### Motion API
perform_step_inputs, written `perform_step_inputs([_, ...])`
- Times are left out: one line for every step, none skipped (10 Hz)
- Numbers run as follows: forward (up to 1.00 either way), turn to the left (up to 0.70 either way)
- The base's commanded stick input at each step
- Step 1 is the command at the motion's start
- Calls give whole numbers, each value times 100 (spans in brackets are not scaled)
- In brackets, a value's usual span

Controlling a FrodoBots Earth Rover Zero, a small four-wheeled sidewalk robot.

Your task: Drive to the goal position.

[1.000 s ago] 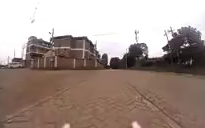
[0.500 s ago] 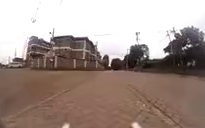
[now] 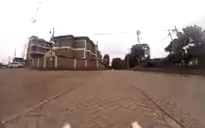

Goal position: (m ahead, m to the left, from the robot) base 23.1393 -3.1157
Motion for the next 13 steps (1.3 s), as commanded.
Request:
perform_step_inputs([70, 2])
perform_step_inputs([70, 1])
perform_step_inputs([70, 3])
perform_step_inputs([70, 1])
perform_step_inputs([70, 5])
perform_step_inputs([70, 10])
perform_step_inputs([70, 4])
perform_step_inputs([70, 1])
perform_step_inputs([70, 1])
perform_step_inputs([70, 3])
perform_step_inputs([70, 3])
perform_step_inputs([70, 1])
perform_step_inputs([70, 4])
